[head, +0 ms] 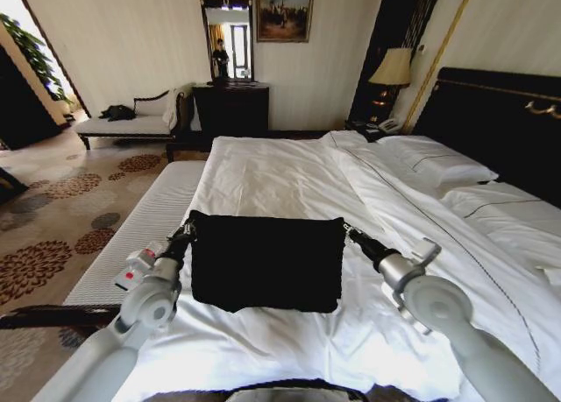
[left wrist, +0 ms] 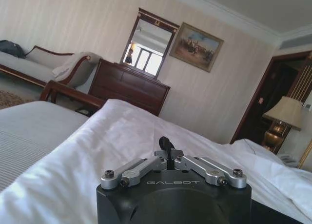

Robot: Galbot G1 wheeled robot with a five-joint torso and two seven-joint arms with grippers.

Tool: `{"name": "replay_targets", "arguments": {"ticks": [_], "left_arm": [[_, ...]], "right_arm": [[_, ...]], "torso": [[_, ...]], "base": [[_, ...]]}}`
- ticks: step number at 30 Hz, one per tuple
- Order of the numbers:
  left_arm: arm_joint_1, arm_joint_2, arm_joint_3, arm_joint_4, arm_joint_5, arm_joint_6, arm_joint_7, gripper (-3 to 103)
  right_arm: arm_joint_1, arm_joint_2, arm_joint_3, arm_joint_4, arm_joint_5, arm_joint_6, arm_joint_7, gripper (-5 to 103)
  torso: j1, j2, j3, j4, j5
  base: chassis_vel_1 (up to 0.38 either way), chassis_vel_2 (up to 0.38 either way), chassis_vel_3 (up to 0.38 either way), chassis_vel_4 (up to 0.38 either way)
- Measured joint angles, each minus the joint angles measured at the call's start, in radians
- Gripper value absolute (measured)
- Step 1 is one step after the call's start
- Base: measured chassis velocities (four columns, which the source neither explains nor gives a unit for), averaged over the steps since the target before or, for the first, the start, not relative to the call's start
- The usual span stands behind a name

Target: Fold the clothes on the bed.

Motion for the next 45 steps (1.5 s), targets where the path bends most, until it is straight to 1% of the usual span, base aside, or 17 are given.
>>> {"name": "replay_targets", "arguments": {"ticks": [3, 4, 5, 6, 7, 8, 11, 13, 17, 23, 26, 31, 36, 40, 43, 44, 45], "left_arm": [[-0.131, -0.056, 0.101, 0.156, 0.012, -0.010, 0.014, 2], [-0.131, -0.056, 0.101, 0.156, 0.012, -0.010, 0.014, 2], [-0.181, -0.076, 0.128, 0.215, 0.014, -0.014, 0.021, 2], [-0.204, -0.085, 0.142, 0.242, 0.016, -0.017, 0.024, 2], [-0.260, -0.110, 0.173, 0.310, 0.023, -0.022, 0.034, 2], [-0.260, -0.110, 0.173, 0.310, 0.023, -0.022, 0.034, 2], [-0.338, -0.154, 0.208, 0.422, 0.064, -0.046, 0.058, 2], [-0.350, -0.166, 0.213, 0.446, 0.072, -0.050, 0.064, 2], [-0.382, -0.219, 0.210, 0.531, 0.098, -0.064, 0.080, 2], [-0.413, -0.264, 0.211, 0.609, 0.116, -0.074, 0.088, 2], [-0.438, -0.302, 0.211, 0.669, 0.131, -0.082, 0.096, 2], [-0.455, -0.324, 0.219, 0.707, 0.142, -0.089, 0.105, 2], [-0.452, -0.325, 0.223, 0.718, 0.152, -0.096, 0.108, 2], [-0.439, -0.320, 0.223, 0.707, 0.159, -0.106, 0.108, 2], [-0.403, -0.303, 0.211, 0.655, 0.163, -0.130, 0.108, 2], [-0.403, -0.303, 0.211, 0.655, 0.163, -0.130, 0.108, 2], [-0.392, -0.298, 0.205, 0.639, 0.163, -0.134, 0.108, 2]], "right_arm": [[0.110, 0.035, -0.087, -0.177, -0.030, 0.002, -0.029, 1], [0.110, 0.035, -0.087, -0.177, -0.030, 0.002, -0.029, 1], [0.143, 0.044, -0.112, -0.232, -0.037, 0.004, -0.040, 1], [0.158, 0.049, -0.124, -0.256, -0.039, 0.005, -0.046, 1], [0.197, 0.059, -0.154, -0.313, -0.047, 0.008, -0.062, 1], [0.197, 0.059, -0.154, -0.313, -0.047, 0.008, -0.062, 1], [0.257, 0.086, -0.192, -0.395, -0.072, 0.015, -0.090, 1], [0.269, 0.095, -0.197, -0.411, -0.076, 0.017, -0.095, 1], [0.334, 0.133, -0.213, -0.509, -0.099, 0.025, -0.118, 1], [0.398, 0.157, -0.233, -0.603, -0.118, 0.034, -0.143, 1], [0.437, 0.173, -0.251, -0.659, -0.147, 0.049, -0.168, 1], [0.449, 0.181, -0.254, -0.686, -0.167, 0.060, -0.188, 1], [0.432, 0.183, -0.251, -0.689, -0.188, 0.073, -0.204, 1], [0.409, 0.183, -0.250, -0.684, -0.209, 0.083, -0.217, 1], [0.363, 0.178, -0.246, -0.654, -0.274, 0.107, -0.242, 1], [0.363, 0.178, -0.246, -0.654, -0.274, 0.107, -0.242, 1], [0.351, 0.178, -0.245, -0.647, -0.300, 0.121, -0.250, 1]], "torso": [[0.000, 0.000, 0.000, 0.0000, -0.0002], [0.000, 0.000, 0.000, 0.0000, -0.0002], [0.000, 0.000, 0.000, -0.0001, -0.0003], [0.000, 0.000, 0.000, -0.0001, -0.0001], [0.000, 0.000, 0.000, 0.0000, -0.0005], [0.000, 0.000, 0.000, 0.0000, -0.0005], [0.000, 0.000, 0.000, -0.0002, 0.0000], [0.000, 0.000, 0.000, -0.0002, -0.0002], [0.000, 0.000, 0.000, 0.0002, -0.0004], [0.000, 0.000, 0.000, 0.0001, -0.0004], [0.000, 0.000, 0.000, 0.0001, -0.0002], [0.000, 0.000, 0.000, 0.0000, -0.0003], [0.000, 0.000, 0.000, 0.0000, -0.0003], [0.000, 0.000, 0.000, 0.0000, -0.0004], [0.000, 0.000, 0.000, -0.0001, -0.0005], [0.000, 0.000, 0.000, -0.0001, -0.0005], [0.000, 0.000, 0.000, -0.0001, -0.0003]], "base": [[0.000, 0.000, 0.000, 0.000], [0.000, 0.000, 0.000, 0.000], [0.000, 0.000, 0.000, 0.000], [0.000, 0.000, 0.000, 0.000], [0.000, 0.000, 0.000, 0.000], [0.000, 0.000, 0.000, 0.000], [0.000, 0.000, 0.000, 0.000], [0.000, 0.000, 0.000, 0.000], [0.000, 0.000, 0.000, 0.000], [0.000, 0.000, 0.000, 0.000], [0.000, 0.000, 0.000, 0.000], [0.000, 0.000, 0.000, 0.000], [0.000, 0.000, 0.000, 0.000], [0.000, 0.000, 0.000, 0.000], [0.000, 0.000, 0.000, 0.000], [0.000, 0.000, 0.000, 0.000], [0.000, 0.000, 0.000, 0.000]]}}
